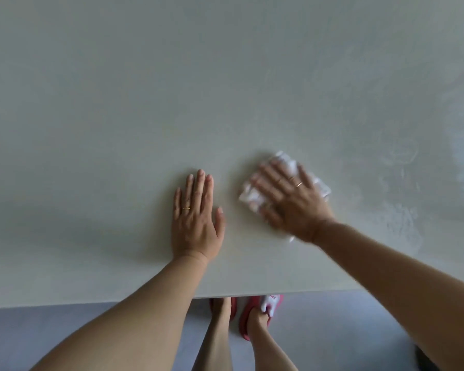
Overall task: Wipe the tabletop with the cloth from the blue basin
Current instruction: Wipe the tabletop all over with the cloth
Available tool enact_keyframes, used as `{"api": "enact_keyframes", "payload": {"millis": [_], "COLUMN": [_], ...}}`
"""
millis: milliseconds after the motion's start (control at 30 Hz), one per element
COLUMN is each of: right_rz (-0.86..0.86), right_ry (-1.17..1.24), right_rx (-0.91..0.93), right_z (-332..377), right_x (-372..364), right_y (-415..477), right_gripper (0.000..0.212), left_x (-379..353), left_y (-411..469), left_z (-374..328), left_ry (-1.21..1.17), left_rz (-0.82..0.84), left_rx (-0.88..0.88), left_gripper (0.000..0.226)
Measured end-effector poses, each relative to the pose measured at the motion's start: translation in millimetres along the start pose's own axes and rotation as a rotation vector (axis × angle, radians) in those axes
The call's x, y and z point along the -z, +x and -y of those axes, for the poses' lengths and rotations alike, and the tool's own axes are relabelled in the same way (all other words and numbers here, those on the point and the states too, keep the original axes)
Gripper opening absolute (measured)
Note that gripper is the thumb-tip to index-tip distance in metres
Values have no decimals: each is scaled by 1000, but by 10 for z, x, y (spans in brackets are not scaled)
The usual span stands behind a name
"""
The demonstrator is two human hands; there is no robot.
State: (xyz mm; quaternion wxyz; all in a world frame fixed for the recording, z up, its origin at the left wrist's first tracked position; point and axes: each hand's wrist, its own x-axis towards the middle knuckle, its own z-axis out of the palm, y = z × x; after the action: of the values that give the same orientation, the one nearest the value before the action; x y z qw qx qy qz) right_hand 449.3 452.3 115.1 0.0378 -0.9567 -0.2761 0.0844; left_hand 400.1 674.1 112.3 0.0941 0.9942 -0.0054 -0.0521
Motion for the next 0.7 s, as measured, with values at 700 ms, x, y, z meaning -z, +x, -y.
{"api": "enact_keyframes", "payload": {"millis": [700], "right_rz": [-1], "right_ry": [157], "right_rx": [-446], "right_z": [885], "right_x": [-6], "right_y": [811], "right_gripper": [60], "left_x": [15], "left_y": [-5], "left_z": [12], "left_ry": [-34], "left_rz": [82], "left_rx": [-1], "left_gripper": [62]}}
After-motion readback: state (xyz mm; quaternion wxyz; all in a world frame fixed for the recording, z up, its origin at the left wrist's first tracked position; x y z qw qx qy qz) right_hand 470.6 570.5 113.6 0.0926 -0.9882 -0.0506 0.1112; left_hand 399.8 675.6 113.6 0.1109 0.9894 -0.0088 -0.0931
